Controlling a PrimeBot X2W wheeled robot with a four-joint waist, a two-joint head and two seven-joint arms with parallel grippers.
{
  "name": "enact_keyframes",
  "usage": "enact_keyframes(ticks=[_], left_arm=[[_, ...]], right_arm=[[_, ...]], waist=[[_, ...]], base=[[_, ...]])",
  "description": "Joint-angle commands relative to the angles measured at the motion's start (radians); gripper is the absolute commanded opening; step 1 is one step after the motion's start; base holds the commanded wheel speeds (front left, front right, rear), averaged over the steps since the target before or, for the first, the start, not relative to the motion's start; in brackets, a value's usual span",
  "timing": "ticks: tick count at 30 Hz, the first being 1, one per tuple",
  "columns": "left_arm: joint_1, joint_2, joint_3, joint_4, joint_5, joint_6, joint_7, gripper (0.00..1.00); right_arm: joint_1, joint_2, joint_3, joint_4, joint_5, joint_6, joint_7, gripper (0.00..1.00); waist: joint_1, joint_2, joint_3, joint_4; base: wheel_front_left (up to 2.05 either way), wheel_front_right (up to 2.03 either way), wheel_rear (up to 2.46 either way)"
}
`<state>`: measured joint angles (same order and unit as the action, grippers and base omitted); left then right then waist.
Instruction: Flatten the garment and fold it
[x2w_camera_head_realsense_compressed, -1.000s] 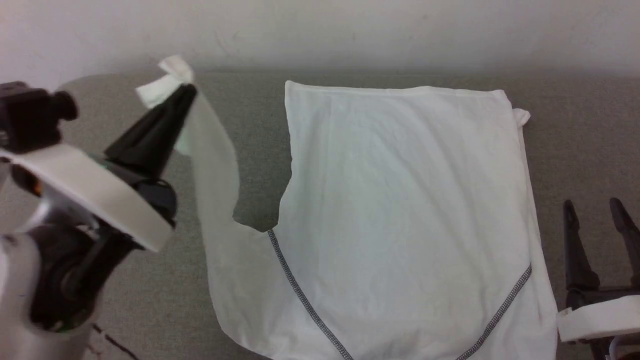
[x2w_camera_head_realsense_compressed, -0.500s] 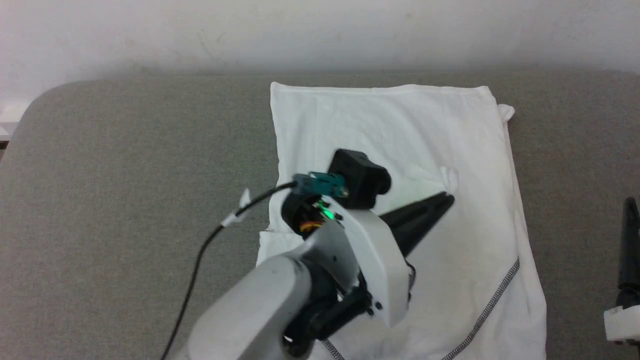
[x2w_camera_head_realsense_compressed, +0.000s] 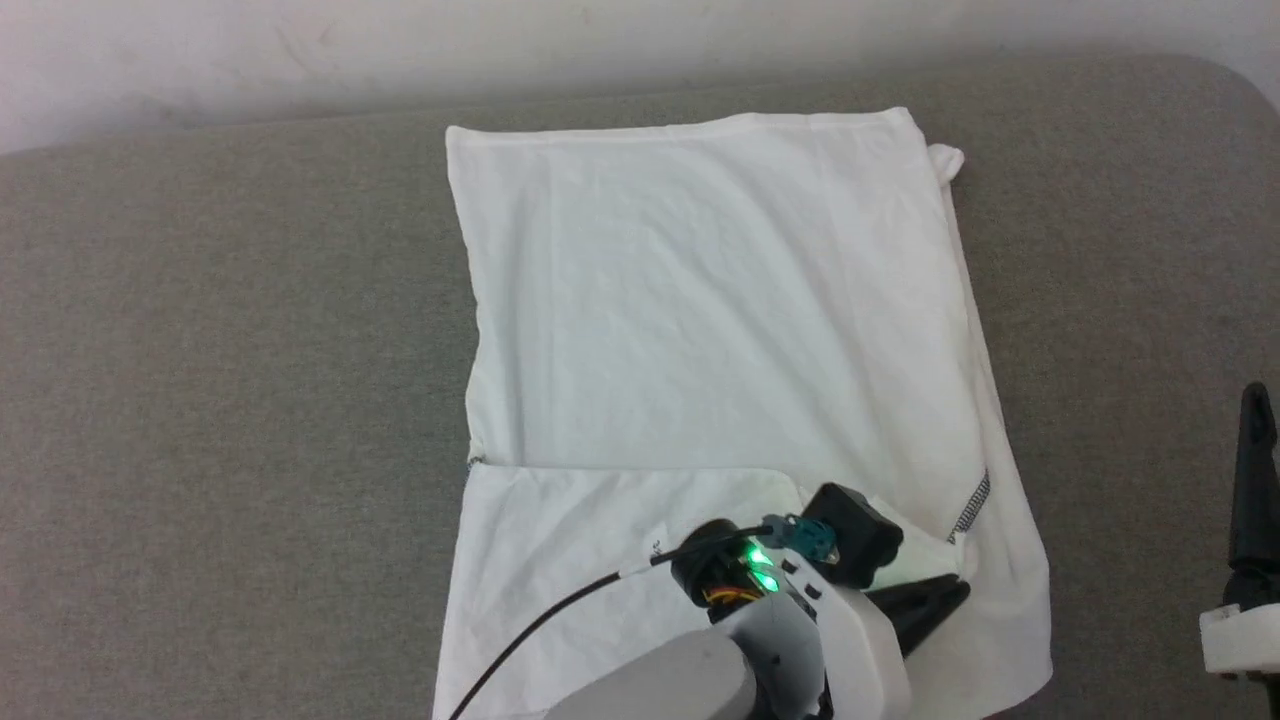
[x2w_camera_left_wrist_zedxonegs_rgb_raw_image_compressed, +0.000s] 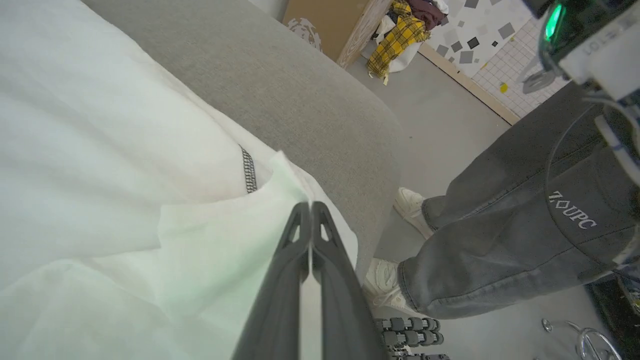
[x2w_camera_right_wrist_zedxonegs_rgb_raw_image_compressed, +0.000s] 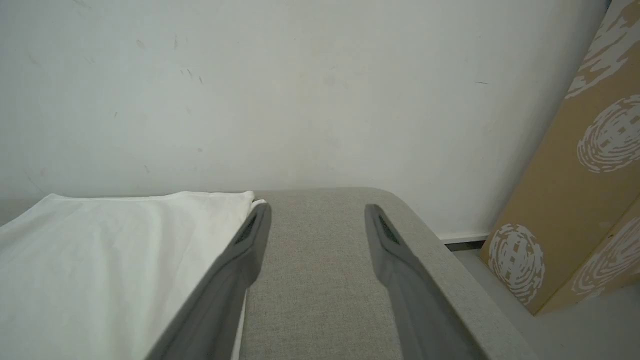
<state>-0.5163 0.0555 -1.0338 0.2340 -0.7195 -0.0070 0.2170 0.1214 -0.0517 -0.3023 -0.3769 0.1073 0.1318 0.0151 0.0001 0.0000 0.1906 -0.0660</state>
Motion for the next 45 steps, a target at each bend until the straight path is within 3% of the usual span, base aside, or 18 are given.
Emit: enact_keyframes(ticks=[1,11,12,13,24,32,38,45], left_arm=[[-0.011,-0.005,-0.014,0.008,-0.013,-0.001,-0.011,0.00],[-0.085,-0.005,-0.150,0.161,-0.096,0.060,-0.119,0.00],[-0.090,-0.005,-0.159,0.171,-0.109,0.066,-0.127,0.45],[-0.096,-0.005,-0.168,0.179,-0.121,0.071,-0.134,0.99],[-0.193,-0.005,-0.224,0.159,-0.216,0.075,-0.173,1.00],[-0.289,0.006,-0.144,0.118,-0.248,0.105,-0.278,1.00],[-0.308,0.158,-0.045,0.044,-0.210,0.161,-0.385,1.00],[-0.180,0.419,0.107,-0.142,-0.222,0.302,-0.449,1.00]], right_arm=[[-0.018,0.001,0.003,0.003,0.007,-0.001,-0.008,1.00],[-0.060,0.001,0.068,0.051,0.017,-0.001,-0.037,1.00],[-0.061,0.001,0.068,0.054,0.016,-0.001,-0.038,1.00],[-0.063,0.001,0.068,0.056,0.015,-0.001,-0.040,1.00],[-0.066,0.001,0.051,0.051,-0.001,-0.001,-0.027,1.00],[-0.059,0.001,0.057,0.037,-0.010,-0.001,-0.006,1.00],[-0.053,0.001,0.071,0.033,-0.015,-0.001,0.006,1.00],[-0.030,0.001,0.076,0.033,-0.018,-0.001,0.018,1.00]], waist=[[-0.0001,0.0000,0.038,-0.037],[-0.0001,0.0000,0.093,-0.112],[-0.0001,0.0000,0.095,-0.114],[-0.0001,0.0000,0.097,-0.116],[-0.0001,0.0000,0.074,-0.055],[-0.0001,0.0000,0.036,0.020],[-0.0001,0.0000,0.011,0.053],[-0.0001,0.0000,-0.018,0.077]], base=[[0.00,0.00,0.00],[0.00,0.00,0.00],[0.00,0.00,0.00],[0.00,0.00,0.00],[0.00,0.00,0.00],[0.00,0.00,0.00],[0.00,0.00,0.00],[0.00,0.00,0.00]])
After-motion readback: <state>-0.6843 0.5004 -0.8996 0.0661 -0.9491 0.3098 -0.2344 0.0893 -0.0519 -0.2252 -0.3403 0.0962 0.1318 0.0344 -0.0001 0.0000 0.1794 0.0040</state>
